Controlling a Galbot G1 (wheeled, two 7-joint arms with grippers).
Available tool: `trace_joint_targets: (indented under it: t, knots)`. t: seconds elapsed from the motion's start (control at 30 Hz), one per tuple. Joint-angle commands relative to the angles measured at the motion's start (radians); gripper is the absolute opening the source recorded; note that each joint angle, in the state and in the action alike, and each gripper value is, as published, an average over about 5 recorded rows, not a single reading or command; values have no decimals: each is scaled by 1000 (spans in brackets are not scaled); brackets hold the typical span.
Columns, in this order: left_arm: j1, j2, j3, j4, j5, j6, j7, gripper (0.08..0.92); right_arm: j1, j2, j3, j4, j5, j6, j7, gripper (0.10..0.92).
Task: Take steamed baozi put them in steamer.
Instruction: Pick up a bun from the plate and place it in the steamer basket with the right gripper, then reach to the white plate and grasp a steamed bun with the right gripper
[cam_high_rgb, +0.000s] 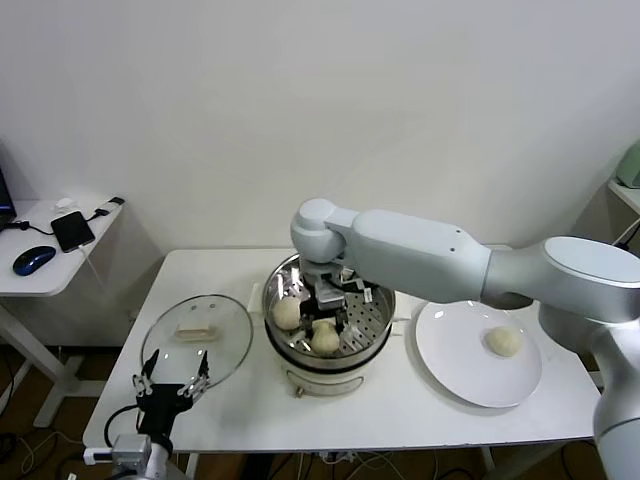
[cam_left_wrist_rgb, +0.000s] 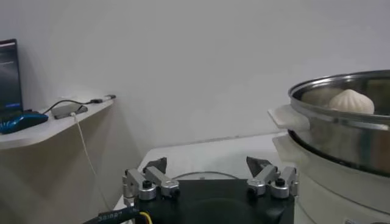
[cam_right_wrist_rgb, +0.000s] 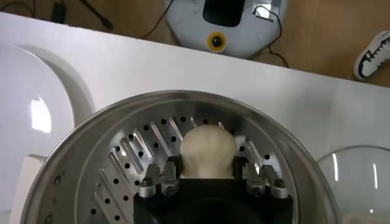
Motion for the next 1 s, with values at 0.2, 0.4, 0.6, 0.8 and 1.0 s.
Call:
trace_joint_targets:
  t: [0.2, 0.4, 0.6, 0.8, 1.0]
  knots:
    - [-2, 2, 0, 1, 0, 1, 1, 823, 20, -19, -19, 37, 80, -75, 9, 719]
    - [0, 2, 2, -5, 1, 4, 3, 823, 70, -88, 29, 72, 113, -195, -19, 818]
    - [-8, 2, 2, 2, -9, 6, 4, 823, 122, -302, 120, 149, 188, -496, -10, 823]
    - [-14, 15, -1, -18, -79, 32, 16, 823, 98, -586, 192, 225, 289, -919, 48, 823]
    - [-16, 21, -4, -25, -132, 61, 34, 823, -80, -823, 384, 213, 177, -1022, 43, 823]
